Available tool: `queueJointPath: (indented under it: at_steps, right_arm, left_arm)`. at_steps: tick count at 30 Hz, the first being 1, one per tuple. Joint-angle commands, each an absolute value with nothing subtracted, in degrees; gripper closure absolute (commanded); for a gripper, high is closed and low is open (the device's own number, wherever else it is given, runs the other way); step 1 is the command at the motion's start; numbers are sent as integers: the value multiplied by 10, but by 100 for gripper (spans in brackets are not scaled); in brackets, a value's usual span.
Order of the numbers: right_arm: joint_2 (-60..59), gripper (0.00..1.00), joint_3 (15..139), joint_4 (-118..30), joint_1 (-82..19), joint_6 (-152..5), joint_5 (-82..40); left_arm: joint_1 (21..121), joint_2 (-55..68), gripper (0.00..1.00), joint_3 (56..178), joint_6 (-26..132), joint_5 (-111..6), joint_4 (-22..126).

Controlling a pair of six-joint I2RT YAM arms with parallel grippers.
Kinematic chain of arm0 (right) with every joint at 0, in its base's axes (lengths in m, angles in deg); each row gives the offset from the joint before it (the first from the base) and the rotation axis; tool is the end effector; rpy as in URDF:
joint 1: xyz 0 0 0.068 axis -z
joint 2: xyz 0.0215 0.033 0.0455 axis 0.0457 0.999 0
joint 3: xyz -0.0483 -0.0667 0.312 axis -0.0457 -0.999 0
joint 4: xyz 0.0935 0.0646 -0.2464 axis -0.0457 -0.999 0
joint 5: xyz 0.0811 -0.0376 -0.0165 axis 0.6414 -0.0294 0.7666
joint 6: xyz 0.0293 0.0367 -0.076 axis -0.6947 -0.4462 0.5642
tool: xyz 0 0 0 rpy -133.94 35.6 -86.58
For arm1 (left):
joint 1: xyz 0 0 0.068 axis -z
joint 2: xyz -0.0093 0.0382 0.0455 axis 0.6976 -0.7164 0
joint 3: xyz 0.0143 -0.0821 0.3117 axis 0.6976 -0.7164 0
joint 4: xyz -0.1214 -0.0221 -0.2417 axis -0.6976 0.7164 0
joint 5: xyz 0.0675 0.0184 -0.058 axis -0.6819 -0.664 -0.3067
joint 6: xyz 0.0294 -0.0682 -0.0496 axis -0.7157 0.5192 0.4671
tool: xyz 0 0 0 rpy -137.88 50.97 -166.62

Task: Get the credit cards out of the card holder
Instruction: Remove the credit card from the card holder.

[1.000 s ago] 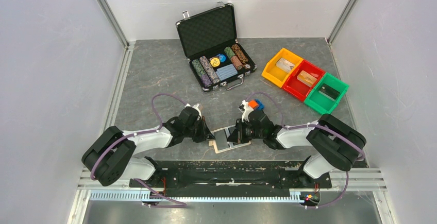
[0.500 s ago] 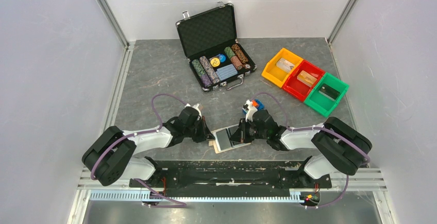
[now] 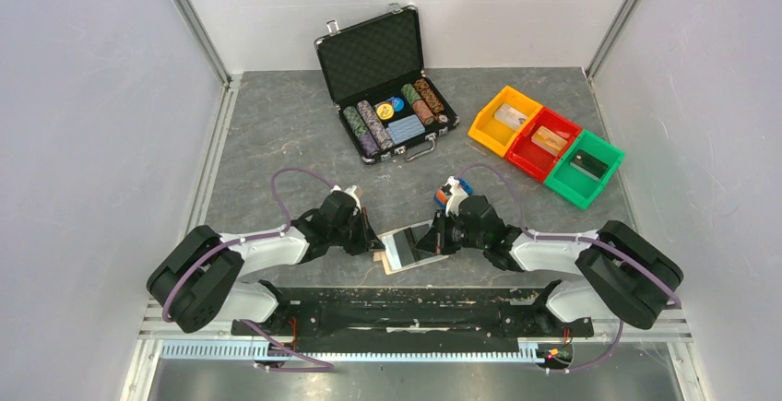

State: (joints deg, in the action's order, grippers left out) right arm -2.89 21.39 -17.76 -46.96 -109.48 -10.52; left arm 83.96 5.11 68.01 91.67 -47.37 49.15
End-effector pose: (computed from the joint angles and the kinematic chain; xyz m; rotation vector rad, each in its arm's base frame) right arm 0.1743 0.2048 0.1529 -0.2401 2.3705 1.1513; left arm 0.1791 -0.1725 0.1387 -0.1310 2.6299 -0.9277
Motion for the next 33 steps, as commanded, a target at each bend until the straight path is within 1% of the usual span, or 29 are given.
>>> queueJointPath:
  at_steps: [1,7,9,15,20,25,30,33]
  right_arm:
    - [-64,100,214,-194,-462,-1074,-119]
    - [-103,100,214,-239,-453,-1049,-140]
    - [-115,100,216,-250,-452,-1043,-139]
    - [-150,100,218,-276,-450,-1030,-139]
    - [-178,100,221,-304,-449,-1029,-159]
    - [-192,100,226,-303,-449,-1028,-145]
    - [-208,100,235,-324,-448,-1028,-165]
    - [-215,100,237,-308,-449,-1011,-147]
  left_arm:
    - [840,42,97,677,897,-521,537]
    - [840,43,96,686,894,-516,552]
    - [841,46,94,691,895,-507,555]
    - [841,91,71,715,904,-492,581]
    - [841,127,60,737,901,-494,611]
    - [841,159,47,747,886,-483,613]
    - [841,192,40,762,887,-470,617]
    - [841,200,31,782,905,-466,615]
